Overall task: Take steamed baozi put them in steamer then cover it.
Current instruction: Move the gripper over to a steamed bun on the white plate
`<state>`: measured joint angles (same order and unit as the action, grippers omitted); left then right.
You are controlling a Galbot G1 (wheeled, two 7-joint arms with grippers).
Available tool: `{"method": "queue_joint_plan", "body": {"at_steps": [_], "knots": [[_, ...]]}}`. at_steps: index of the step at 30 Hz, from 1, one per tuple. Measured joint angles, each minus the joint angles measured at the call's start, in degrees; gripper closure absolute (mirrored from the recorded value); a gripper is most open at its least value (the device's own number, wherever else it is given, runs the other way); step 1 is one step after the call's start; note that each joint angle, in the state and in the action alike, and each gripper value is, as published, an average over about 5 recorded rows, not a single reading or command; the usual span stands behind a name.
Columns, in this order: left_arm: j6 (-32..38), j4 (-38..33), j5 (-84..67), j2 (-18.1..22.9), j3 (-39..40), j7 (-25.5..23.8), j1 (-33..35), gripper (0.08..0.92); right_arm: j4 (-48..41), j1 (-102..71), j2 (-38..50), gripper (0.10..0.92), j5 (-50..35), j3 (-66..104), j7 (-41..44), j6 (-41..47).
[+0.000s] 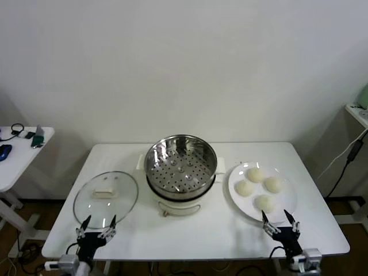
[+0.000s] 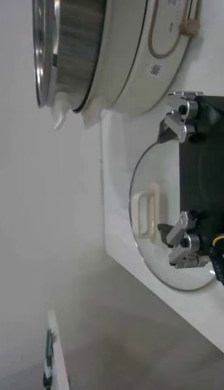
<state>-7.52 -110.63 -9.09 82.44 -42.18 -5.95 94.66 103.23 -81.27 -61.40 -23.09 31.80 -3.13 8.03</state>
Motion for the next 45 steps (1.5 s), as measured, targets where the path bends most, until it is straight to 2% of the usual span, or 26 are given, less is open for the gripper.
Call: {"method": "queue_joint_plan", "body": {"at_steps": [6, 11, 17, 23, 28, 32, 45], "knots": [[0.6, 0.1, 0.0, -0.4, 0.3, 0.0, 0.1, 0.177, -5.0, 13.3, 6.5, 0.203, 0.6, -6.4, 1.5, 4.2], [0.9, -0.1, 0.0, -0.6, 0.4, 0.0, 0.2, 0.177, -11.1, 27.6, 13.6, 0.203, 2.8, -16.8, 7.0, 7.5], [1.1, -0.3, 0.2, -0.6, 0.9, -0.1, 0.3, 0.177, -19.1, 45.9, 20.9, 0.203, 8.2, -33.0, 19.4, 7.9], [1.6, -0.4, 0.3, -0.6, 1.0, -0.1, 0.6, 0.177, -27.7, 64.7, 24.6, 0.203, 14.0, -51.1, 35.8, 2.5], [2.1, -0.2, 0.2, -0.9, 1.0, -0.1, 0.7, 0.177, -34.7, 78.8, 25.0, 0.203, 15.0, -65.6, 48.4, -1.8], [2.4, 0.2, 0.1, -1.2, 0.9, -0.3, 0.6, 0.177, -40.0, 86.6, 23.6, 0.203, 15.0, -75.1, 55.1, -3.8], [2.8, 0.8, -0.1, -1.6, 0.1, -0.6, 0.7, 0.177, -57.0, 94.6, 12.6, 0.203, 15.1, -89.4, 64.9, -6.7]]}}
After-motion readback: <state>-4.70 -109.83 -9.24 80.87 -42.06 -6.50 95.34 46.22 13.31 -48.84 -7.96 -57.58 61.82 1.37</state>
